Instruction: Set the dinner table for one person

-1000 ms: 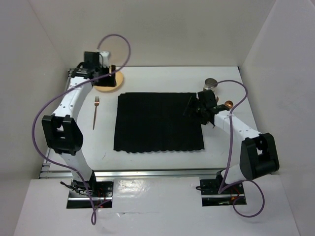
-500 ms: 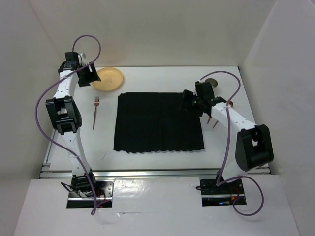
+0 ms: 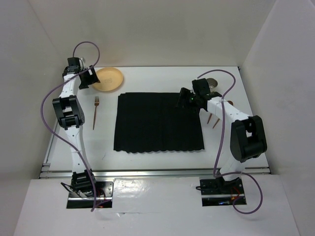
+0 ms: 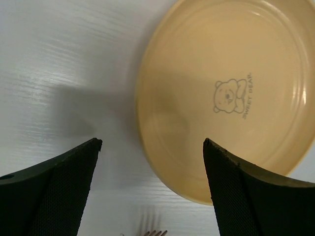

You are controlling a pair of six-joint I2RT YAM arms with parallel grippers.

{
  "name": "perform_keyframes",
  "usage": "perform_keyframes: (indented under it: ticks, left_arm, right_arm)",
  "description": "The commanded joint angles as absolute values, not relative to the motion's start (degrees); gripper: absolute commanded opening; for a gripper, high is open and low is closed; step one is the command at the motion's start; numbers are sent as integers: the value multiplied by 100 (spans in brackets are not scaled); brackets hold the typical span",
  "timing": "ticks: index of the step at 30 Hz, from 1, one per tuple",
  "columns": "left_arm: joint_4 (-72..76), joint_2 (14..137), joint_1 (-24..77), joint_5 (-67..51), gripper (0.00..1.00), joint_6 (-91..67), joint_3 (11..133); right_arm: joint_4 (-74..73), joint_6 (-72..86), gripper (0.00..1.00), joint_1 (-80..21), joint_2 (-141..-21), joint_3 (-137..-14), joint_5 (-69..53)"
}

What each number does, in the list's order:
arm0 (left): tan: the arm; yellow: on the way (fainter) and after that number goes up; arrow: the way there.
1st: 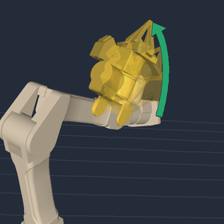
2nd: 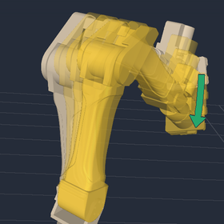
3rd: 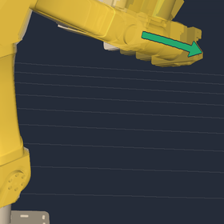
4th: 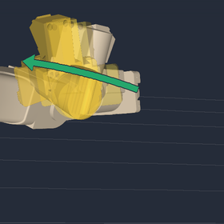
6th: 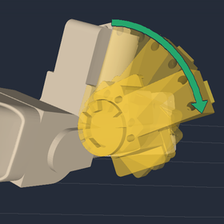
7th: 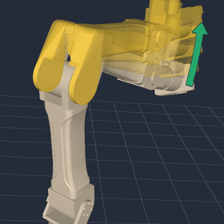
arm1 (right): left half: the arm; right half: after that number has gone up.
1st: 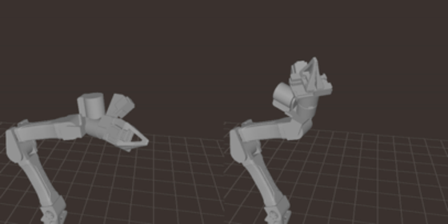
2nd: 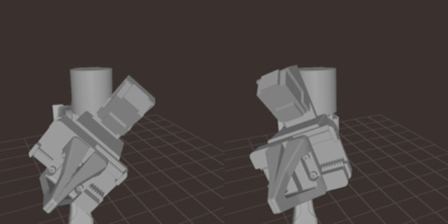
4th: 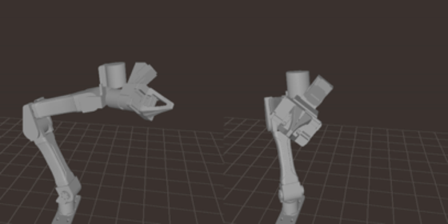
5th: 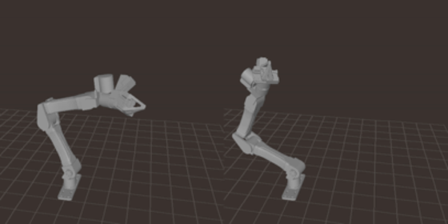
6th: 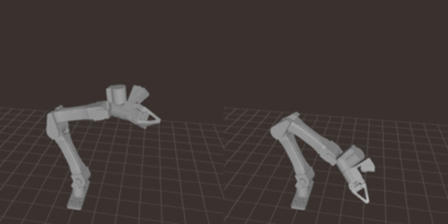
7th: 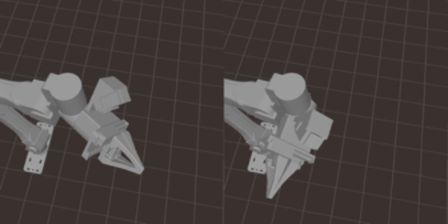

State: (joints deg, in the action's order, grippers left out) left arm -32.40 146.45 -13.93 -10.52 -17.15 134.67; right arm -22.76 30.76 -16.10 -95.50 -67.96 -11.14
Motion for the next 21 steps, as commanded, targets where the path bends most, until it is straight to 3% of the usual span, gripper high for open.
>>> perform_keyframes:
  ticks: [1,12,19,21]
  left_arm:
    - [-3103,14722,-1441,-1283,92,-1942,13720]
    - [-3858,15441,-1441,-1723,78,-1750,14080]
    - [-3850,15574,-1441,-1978,32,-1617,14019]
    - [-3754,15521,-1441,-2038,12,-1617,13844]
  right_arm:
    - [-2566,3278,87,-1617,-9264,-7058,-739]
    - [-2997,3278,86,-1617,-8903,-7338,-308]
    - [-3348,3278,86,-1617,-8772,-7400,-194]
    - [-3349,3331,86,-1617,-8624,-7269,-141]
